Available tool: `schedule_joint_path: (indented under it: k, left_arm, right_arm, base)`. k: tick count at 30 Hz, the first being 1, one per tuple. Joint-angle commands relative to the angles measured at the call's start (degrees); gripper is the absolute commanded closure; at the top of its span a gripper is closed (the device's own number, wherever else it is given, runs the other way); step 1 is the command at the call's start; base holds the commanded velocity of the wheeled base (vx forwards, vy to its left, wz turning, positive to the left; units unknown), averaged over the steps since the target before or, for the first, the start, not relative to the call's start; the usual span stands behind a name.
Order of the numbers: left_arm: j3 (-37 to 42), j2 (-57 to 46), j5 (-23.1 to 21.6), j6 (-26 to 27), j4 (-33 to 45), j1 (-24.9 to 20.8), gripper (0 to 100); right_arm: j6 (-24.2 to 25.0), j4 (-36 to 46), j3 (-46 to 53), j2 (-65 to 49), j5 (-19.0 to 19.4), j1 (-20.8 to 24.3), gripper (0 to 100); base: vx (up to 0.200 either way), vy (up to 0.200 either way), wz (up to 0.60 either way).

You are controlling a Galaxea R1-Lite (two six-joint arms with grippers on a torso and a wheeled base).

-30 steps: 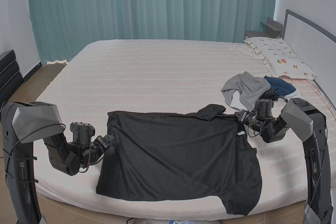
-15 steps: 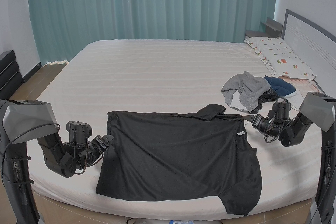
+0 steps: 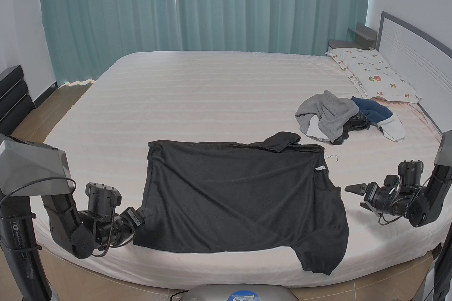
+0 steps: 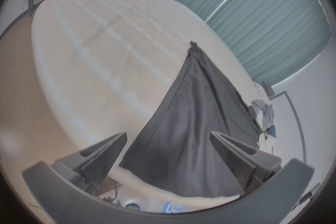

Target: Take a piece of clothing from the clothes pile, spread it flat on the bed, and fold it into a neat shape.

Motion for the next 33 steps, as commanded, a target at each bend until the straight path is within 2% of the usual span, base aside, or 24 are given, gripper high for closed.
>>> schedule_joint_path:
  k: [1, 7, 10, 13, 25, 26, 31, 33]
  left_arm:
    - [4.2, 0.7, 0.1, 0.3, -2.9, -3.1, 0]
    - [4.6, 5.7, 2.0, 1.3, -10.1, -4.9, 0]
    - [4.3, 8.0, 4.4, 2.3, -12.2, -5.1, 0]
    - [4.8, 8.9, 5.6, 4.2, -12.5, -5.1, 0]
    - [-0.1, 9.2, 6.1, 4.1, -11.8, -3.9, 0]
    - [0.3, 9.2, 6.1, 4.1, -11.8, -3.9, 100]
    - [4.1, 8.9, 6.8, 5.4, -11.8, -3.7, 100]
    - [4.8, 8.3, 7.5, 7.0, -11.8, -2.3, 100]
  right_arm:
    - [0.0, -1.3, 4.0, -1.1, 2.1, -0.4, 0]
    - [0.0, -2.0, 4.3, 0.4, 2.6, -0.2, 0]
    - [-0.4, -2.2, 5.2, 0.7, 2.6, -0.1, 0]
    - [-0.5, -2.1, 5.5, 0.8, 2.6, -0.1, 0]
    - [-0.7, -2.6, 5.9, 1.7, 2.6, 0.7, 0]
    - [-0.8, -2.6, 6.0, 1.7, 2.6, 0.7, 0]
    - [-1.6, -3.0, 6.0, 3.7, 1.8, 2.1, 0]
    - [-2.2, -4.6, 6.1, 4.3, 1.9, 2.2, 0]
  base:
    - [0.0, 0.0, 0.0]
    - [0.0, 0.0, 0.0]
    - [0.0, 0.0, 0.0]
    - [0.0, 0.0, 0.0]
    - [0.0, 0.0, 0.0]
    - [0.0, 0.0, 0.0]
    - [0.0, 0.0, 0.0]
    - [0.0, 0.0, 0.0]
